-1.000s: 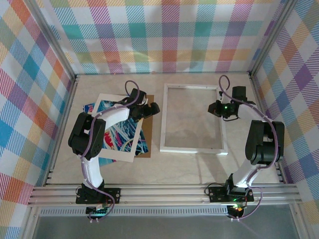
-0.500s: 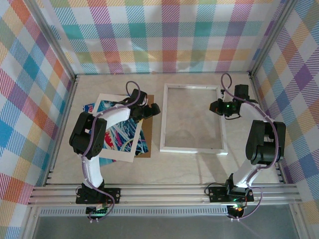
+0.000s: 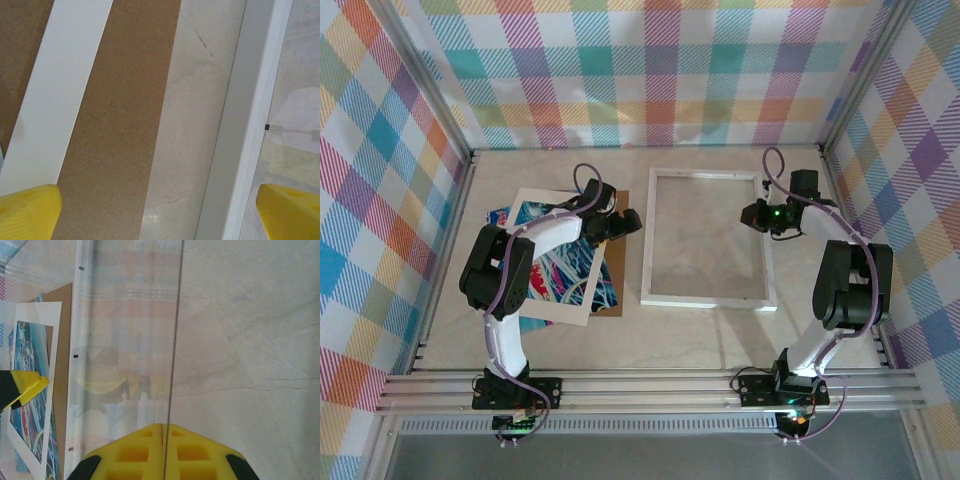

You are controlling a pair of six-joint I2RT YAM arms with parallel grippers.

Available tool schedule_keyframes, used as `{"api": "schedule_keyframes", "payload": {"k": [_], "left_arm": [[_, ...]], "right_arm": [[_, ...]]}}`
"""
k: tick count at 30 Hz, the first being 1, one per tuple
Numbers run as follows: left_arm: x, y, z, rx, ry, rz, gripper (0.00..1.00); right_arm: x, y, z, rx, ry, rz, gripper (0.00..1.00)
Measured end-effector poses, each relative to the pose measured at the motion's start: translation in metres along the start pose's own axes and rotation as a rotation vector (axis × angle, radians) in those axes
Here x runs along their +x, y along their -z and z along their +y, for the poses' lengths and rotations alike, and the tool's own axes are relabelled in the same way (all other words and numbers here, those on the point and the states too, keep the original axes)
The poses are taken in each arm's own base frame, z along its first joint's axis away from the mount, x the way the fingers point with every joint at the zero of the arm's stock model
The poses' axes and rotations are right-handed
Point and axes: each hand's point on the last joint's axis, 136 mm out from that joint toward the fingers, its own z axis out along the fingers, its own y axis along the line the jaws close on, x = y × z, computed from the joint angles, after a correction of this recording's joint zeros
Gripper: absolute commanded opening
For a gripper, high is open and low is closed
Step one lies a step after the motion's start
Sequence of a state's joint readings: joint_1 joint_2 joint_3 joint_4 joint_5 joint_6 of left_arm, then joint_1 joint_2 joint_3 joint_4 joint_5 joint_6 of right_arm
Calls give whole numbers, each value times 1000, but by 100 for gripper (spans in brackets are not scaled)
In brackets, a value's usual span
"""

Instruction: Put the photo into the frame

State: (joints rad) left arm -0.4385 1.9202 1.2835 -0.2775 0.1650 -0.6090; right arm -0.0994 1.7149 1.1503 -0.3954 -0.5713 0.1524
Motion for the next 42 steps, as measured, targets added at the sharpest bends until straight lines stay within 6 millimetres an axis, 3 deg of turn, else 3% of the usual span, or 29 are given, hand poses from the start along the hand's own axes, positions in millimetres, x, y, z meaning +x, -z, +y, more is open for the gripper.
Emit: {"api": "schedule_keyframes", "payload": {"k": [17,42], "left_arm": [[1,-2,-4,1,-13,9,100],[1,-6,-10,5,-31,23,100]], "right_arm": [[2,1,-7,33,-5,8,0],[5,-9,6,-78,-7,17,2]]}}
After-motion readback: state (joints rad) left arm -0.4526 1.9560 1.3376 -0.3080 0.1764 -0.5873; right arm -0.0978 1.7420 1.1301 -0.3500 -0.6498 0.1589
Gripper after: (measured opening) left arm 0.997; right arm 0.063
